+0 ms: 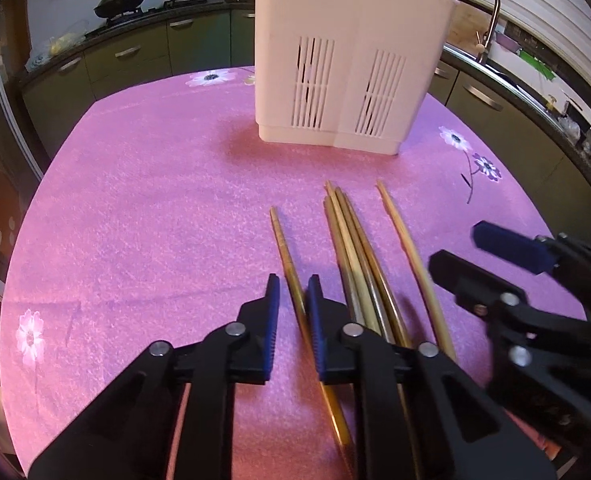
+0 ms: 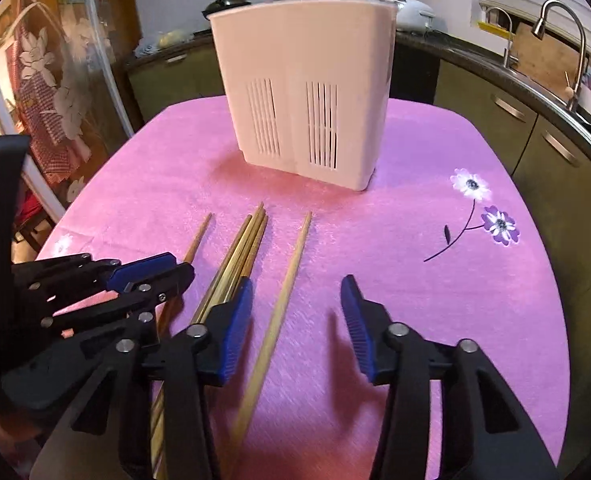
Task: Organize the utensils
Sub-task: 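Close the left tool on a wooden chopstick while the right tool grasps another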
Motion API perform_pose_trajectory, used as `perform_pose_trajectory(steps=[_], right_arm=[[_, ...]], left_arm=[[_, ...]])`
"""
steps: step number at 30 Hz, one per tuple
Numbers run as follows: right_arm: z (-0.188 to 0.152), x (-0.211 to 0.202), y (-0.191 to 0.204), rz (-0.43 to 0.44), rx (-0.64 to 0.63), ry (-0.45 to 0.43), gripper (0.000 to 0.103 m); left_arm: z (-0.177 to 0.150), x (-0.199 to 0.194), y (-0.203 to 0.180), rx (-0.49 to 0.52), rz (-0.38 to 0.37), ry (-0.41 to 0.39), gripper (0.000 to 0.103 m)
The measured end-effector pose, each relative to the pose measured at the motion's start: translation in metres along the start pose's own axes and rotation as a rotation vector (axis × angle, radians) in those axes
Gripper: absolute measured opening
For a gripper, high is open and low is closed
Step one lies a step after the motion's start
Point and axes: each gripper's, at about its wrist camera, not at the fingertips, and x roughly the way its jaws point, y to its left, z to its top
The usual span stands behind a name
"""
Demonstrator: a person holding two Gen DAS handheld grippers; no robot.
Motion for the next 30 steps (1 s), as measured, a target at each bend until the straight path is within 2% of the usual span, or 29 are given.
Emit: perform_pose_trajectory(steps=[8, 14, 19, 20, 21, 22, 23, 28, 30], right_arm=[[0.005, 0.033, 0.005, -0.027, 0.057, 0.077, 0.027], [0.005, 0.035, 0.005, -0.051, 0.074, 0.1, 0.026], [0.005, 0.035, 0.011, -0.07, 0.043, 0.109, 0.027], [0.004, 0.035, 0.012, -0.071, 0.028, 0.107, 0.024], [0.003, 0.034, 0.013, -0.064, 0.023, 0.107, 0.021], [0.003, 0.033, 0.012, -0.045, 0.022, 0.115, 0.012], [0.002, 0.031, 0.011, -0.037, 0.019, 0.121, 0.009], [-0.002, 0.025, 0.002, -0.009, 0.028, 0.132, 0.007], [-0.002, 0.018, -0.005, 0.024, 0.056, 0.11, 0.007]], left_arm=[[0.001, 0.002, -0.001, 0.0, 0.013, -0.014, 0.009], [-0.005, -0.002, -0.001, 0.007, 0.005, -0.008, 0.009], [-0.008, -0.005, -0.003, 0.032, 0.013, -0.003, 0.009], [-0.008, -0.005, -0.004, 0.046, 0.016, -0.004, 0.009], [-0.008, -0.005, -0.005, 0.061, 0.017, -0.004, 0.009], [-0.009, -0.005, -0.006, 0.081, 0.013, -0.001, 0.009], [-0.009, -0.006, -0.006, 0.091, 0.009, 0.001, 0.009], [-0.006, -0.006, 0.0, 0.099, -0.037, 0.016, 0.008], [-0.006, -0.006, 0.001, 0.101, -0.043, 0.013, 0.006]])
